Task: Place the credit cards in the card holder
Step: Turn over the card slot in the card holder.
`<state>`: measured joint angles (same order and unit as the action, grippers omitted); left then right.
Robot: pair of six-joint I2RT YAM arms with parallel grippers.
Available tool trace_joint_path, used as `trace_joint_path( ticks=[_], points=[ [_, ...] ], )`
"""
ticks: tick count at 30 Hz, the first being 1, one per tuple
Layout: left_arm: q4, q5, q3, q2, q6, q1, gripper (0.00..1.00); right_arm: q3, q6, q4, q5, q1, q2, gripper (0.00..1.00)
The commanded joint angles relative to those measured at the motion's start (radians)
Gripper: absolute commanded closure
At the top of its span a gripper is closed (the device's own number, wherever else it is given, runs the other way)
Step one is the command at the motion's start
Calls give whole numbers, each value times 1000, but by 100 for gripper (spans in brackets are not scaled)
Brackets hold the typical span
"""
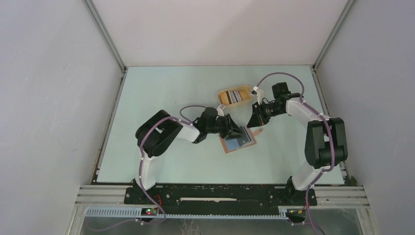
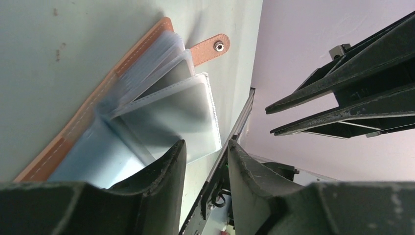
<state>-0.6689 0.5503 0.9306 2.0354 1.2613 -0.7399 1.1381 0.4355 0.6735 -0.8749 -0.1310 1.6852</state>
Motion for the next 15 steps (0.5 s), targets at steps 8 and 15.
trace_joint_path(
  ticks=[8, 15],
  points=[
    [105, 25, 107, 13, -111, -15, 55, 35, 21, 13, -118, 51, -76, 74],
    [289, 45, 186, 64, -188, -15, 54, 57, 14, -32, -101, 59, -143, 65]
  ],
)
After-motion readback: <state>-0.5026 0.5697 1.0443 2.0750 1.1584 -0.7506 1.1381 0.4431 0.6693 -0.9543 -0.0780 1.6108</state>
